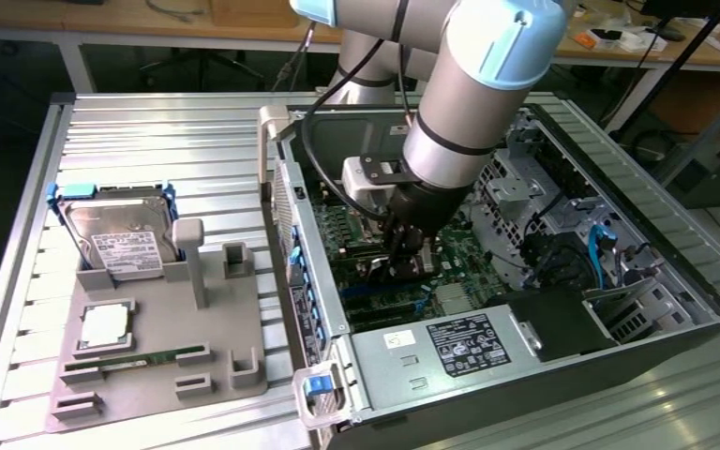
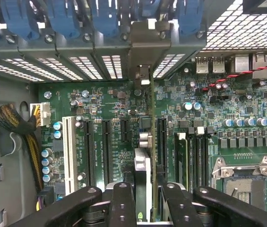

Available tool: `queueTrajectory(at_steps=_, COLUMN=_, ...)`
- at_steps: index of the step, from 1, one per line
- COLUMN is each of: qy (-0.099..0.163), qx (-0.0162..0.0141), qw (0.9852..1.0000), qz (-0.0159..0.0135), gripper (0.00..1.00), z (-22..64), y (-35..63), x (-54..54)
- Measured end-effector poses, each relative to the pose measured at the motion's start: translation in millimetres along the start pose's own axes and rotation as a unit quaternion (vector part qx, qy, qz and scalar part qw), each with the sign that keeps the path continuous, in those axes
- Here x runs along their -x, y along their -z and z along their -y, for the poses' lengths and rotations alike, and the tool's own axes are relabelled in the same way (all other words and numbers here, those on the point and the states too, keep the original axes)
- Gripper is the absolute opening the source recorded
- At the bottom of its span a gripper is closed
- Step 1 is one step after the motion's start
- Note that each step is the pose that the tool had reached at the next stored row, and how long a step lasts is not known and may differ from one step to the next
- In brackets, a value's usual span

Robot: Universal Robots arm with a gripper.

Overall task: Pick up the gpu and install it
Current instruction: 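Insert the gpu into the slot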

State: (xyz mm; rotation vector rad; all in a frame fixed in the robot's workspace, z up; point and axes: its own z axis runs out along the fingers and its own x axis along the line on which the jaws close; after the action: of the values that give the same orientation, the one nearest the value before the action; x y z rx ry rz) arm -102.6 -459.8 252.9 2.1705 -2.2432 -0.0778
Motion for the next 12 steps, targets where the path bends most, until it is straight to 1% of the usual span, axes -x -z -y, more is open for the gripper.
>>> queueTrajectory(at_steps=3, qy=0.000, qx=0.0000, qw=1.0000, qz=-0.0001, gripper=0.27, z=-0.2, y=3.8, x=-1.3)
queueTrajectory(at_steps=6, qy=0.000, qx=0.0000, qw=1.0000, qz=0.0000, gripper=0.27, z=-0.3, y=3.7, x=-2.5)
queueTrajectory(at_steps=10, qy=0.000, qx=0.0000, qw=1.0000, qz=0.0000, gripper=0.27, z=-3.7, y=1.7, x=-2.7)
queueTrajectory(at_steps=12, qy=0.000, qx=0.0000, qw=1.0000, qz=-0.0001, gripper=0.27, z=-4.0, y=1.4, x=-2.7)
